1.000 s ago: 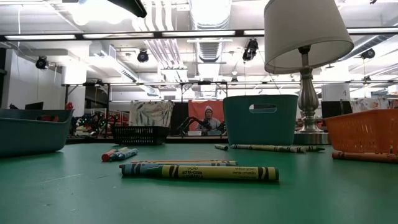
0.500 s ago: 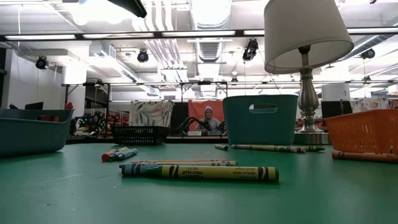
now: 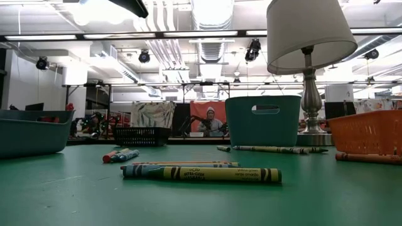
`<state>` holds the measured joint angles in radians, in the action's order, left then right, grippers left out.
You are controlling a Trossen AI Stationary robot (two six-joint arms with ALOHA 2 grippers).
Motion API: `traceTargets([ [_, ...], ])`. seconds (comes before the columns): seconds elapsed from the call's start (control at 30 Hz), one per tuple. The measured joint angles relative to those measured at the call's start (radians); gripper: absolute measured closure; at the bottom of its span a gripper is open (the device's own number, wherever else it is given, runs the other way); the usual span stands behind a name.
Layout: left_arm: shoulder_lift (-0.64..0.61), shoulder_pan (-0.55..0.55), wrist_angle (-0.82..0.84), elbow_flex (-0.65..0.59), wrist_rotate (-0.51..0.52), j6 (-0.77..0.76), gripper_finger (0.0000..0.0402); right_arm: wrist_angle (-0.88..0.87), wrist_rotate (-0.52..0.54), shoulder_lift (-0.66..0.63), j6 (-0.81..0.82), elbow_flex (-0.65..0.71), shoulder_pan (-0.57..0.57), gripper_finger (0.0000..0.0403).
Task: Sort crayons
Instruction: Put the blue crayon into the black bin
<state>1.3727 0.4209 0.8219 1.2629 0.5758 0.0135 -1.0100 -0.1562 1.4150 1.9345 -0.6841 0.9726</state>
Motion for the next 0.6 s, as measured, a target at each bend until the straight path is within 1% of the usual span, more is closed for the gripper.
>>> traceTargets([
  [0.3, 0.000, 0.000, 0.000, 0.000, 0.000, 0.000, 0.0342, 0.034, 0.008, -0.002, -0.022, 0.010, 0.000, 0.0311],
  [0.4, 0.000, 0.000, 0.000, 0.000, 0.000, 0.000, 0.0342, 0.042, 0.018, -0.002, -0.027, 0.012, 0.000, 0.0328],
  [0.6, 0.000, 0.000, -0.002, 0.000, 0.000, 0.000, 0.0342, 0.047, 0.023, -0.002, -0.014, 0.016, 0.000, 0.0380],
])
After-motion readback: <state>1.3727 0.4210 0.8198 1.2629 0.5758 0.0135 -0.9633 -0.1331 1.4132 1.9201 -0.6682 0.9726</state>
